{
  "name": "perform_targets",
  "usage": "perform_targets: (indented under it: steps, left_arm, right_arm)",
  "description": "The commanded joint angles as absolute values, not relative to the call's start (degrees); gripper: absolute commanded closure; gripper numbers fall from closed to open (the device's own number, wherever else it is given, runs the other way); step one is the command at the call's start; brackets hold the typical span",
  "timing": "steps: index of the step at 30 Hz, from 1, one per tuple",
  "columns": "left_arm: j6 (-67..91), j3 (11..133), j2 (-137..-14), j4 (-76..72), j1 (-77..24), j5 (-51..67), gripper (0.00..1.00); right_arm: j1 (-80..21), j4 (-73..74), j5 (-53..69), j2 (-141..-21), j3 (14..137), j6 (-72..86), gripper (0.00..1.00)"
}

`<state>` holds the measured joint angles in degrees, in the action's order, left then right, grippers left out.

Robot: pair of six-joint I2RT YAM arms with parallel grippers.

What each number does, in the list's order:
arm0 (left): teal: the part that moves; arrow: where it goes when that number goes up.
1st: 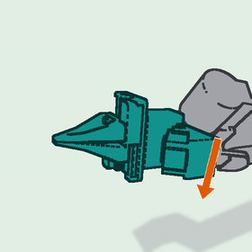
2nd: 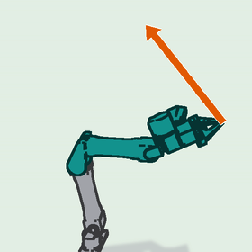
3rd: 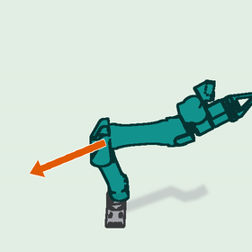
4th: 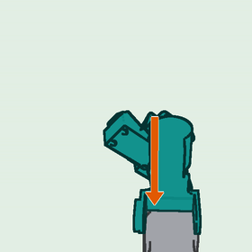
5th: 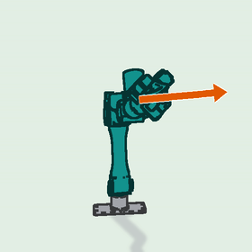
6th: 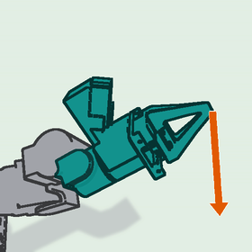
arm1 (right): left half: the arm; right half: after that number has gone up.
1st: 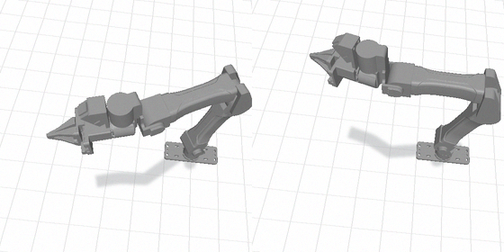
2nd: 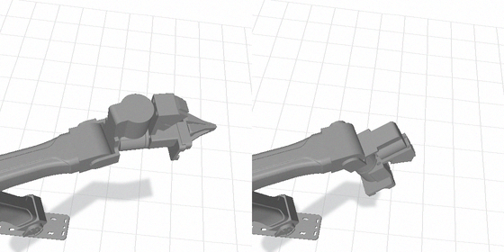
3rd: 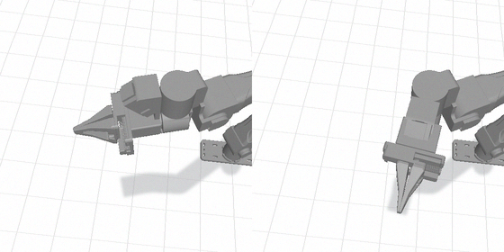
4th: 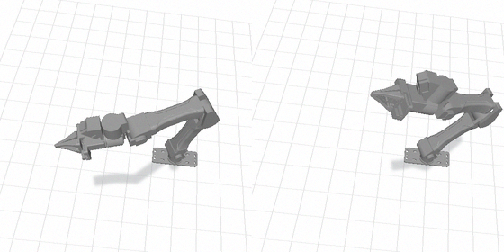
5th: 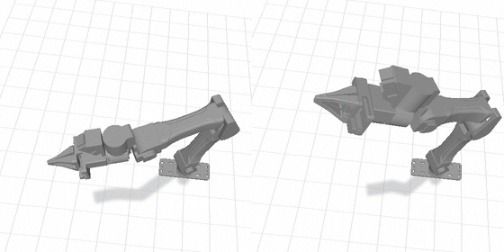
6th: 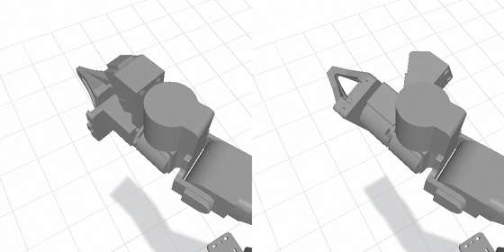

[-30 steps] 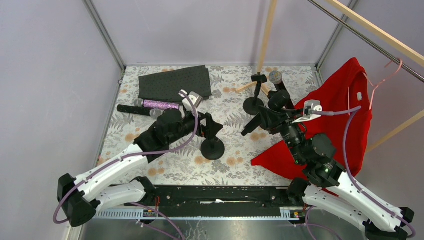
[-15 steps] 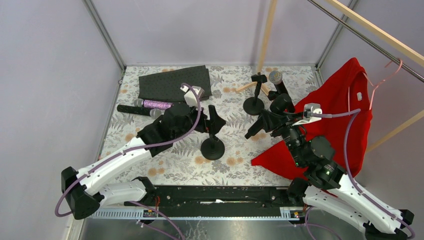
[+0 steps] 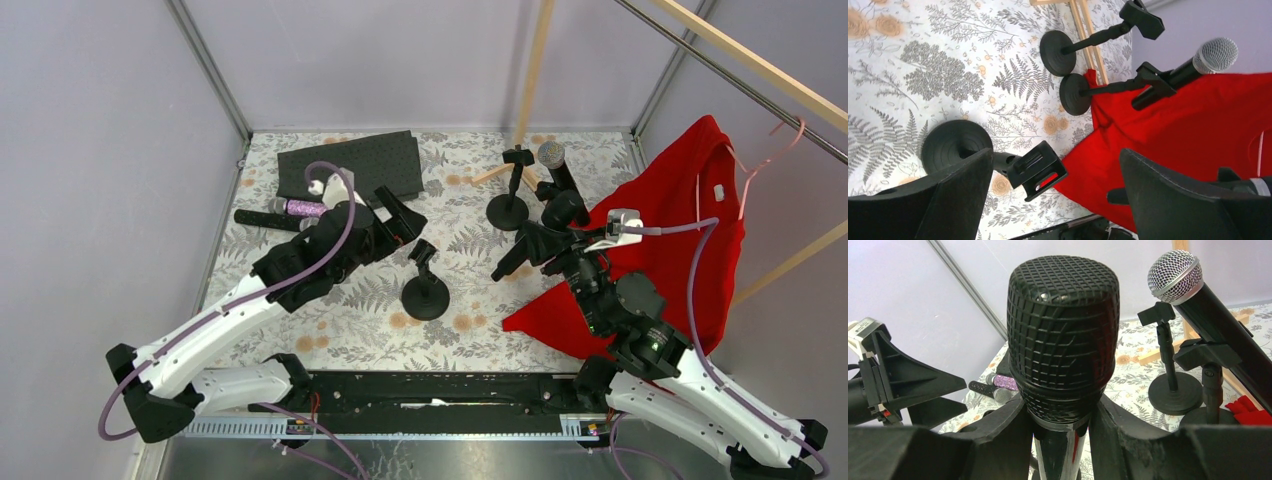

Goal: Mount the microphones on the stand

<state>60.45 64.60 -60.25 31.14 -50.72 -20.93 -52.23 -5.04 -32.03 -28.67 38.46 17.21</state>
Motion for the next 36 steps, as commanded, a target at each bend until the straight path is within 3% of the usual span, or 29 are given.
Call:
perform_targets:
  steps: [1, 11, 26, 36]
  left_arm:
    - [72.9, 65.8, -58.9, 34.8, -50.9, -22.5, 0.01]
    - [86.8, 64.8, -60.9, 39.5, -51.2, -20.5, 0.01]
    - [88.9, 63.6, -64.7, 39.5, -52.6, -19.2, 0.01]
    - [88.9, 63.1, -65.6, 39.1, -53.7, -20.3, 0.18]
  right_arm:
    - [-52.1, -7.1, -34.3, -29.0, 38.4, 18.4, 1.0]
    - [-52.1, -7.5, -33.2, -29.9, 37.8, 20.4, 1.0]
    - [-52.1, -5.7, -33.8, -27.4, 37.4, 20.3, 1.0]
    - [-52.1, -5.7, -33.3, -25.8, 36.3, 20.7, 1.0]
